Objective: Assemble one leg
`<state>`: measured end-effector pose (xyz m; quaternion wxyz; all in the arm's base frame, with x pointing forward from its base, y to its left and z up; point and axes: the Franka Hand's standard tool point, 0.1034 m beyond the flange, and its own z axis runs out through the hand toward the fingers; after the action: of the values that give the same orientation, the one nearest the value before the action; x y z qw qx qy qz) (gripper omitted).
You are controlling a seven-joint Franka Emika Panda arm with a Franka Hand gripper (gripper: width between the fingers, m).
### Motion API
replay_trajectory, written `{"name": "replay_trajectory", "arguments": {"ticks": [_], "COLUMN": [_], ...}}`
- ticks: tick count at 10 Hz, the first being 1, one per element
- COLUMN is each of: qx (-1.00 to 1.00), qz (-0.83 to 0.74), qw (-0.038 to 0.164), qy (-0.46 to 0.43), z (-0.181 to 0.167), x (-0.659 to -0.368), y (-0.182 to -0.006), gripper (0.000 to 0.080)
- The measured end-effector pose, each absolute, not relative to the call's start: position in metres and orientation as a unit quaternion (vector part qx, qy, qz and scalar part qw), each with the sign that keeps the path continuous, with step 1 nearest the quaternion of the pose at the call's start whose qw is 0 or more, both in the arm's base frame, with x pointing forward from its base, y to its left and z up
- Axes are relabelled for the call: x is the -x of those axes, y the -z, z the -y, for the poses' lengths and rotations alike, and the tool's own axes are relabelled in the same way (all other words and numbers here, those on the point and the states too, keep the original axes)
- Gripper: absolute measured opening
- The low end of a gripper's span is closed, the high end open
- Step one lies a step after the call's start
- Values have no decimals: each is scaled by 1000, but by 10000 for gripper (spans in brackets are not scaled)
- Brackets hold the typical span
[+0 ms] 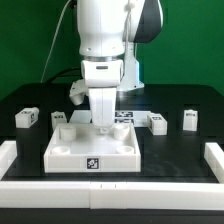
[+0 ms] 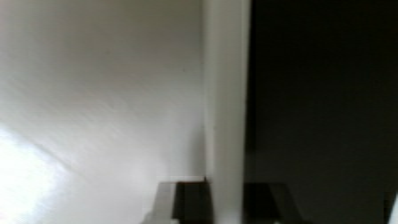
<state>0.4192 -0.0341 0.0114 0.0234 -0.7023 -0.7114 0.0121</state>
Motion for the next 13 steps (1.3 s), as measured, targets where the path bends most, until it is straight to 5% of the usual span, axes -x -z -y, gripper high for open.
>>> {"name": "replay_trajectory", "arguments": {"ticks": [6,9,13], "qx": [726,727,719], "qz": [687,685,695], "qw": [13,11,13], "qy": [20,33,29], "z": [-40,-79,-90], "x": [-479,-488,-488], "y": [-11,-11,-12], "gripper": [61,61,61]}}
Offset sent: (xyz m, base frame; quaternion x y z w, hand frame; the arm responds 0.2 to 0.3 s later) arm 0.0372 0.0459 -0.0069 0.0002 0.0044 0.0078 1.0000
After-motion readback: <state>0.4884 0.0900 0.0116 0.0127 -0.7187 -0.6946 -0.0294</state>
